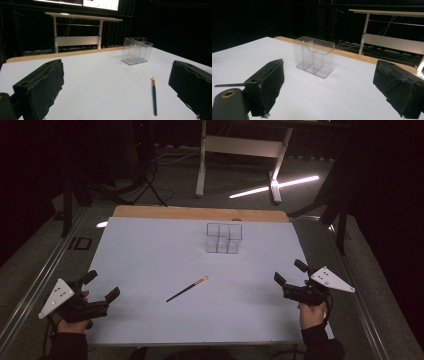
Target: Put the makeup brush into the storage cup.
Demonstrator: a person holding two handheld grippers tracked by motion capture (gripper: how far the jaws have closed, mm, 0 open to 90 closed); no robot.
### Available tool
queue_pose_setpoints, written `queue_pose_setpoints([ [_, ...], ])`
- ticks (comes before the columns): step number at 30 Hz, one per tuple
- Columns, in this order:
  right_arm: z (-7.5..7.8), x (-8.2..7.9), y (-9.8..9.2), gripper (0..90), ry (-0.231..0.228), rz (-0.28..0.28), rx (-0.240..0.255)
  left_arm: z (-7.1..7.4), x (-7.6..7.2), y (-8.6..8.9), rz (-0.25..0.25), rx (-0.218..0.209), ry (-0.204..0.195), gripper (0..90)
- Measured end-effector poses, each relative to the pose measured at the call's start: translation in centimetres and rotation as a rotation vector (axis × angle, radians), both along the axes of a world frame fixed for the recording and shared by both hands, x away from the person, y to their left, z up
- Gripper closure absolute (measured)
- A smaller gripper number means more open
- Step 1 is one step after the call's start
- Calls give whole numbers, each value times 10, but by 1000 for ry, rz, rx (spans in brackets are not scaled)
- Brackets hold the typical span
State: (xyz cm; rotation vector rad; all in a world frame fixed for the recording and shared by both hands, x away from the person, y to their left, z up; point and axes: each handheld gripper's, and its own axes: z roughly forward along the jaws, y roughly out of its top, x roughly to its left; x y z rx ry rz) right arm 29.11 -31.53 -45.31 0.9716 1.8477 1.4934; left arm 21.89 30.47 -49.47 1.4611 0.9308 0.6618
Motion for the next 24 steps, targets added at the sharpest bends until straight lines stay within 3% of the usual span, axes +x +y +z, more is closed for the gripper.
queue_pose_setpoints([
  [7,1,-2,0,97,-8,0,-6,1,0,1,14,-6,-4,2],
  [9,0,-1,1,97,-3,4,-10,5,-1,4,1,-48,-10,3],
  [10,0,-1,1,97,-3,4,-10,5,-1,4,1,-48,-10,2],
  [15,0,-1,3,98,-5,12,-14,19,-1,7,21,-52,20,2],
  [16,0,-1,4,97,-7,12,-14,24,-1,7,11,-70,36,2],
  [21,1,-3,8,97,-13,21,-22,42,1,9,-32,-76,89,2],
  [23,1,-4,11,98,-16,30,-25,49,2,8,-31,-47,97,2],
  [24,1,-4,12,97,-20,29,-28,55,3,8,-58,-37,105,2],
])
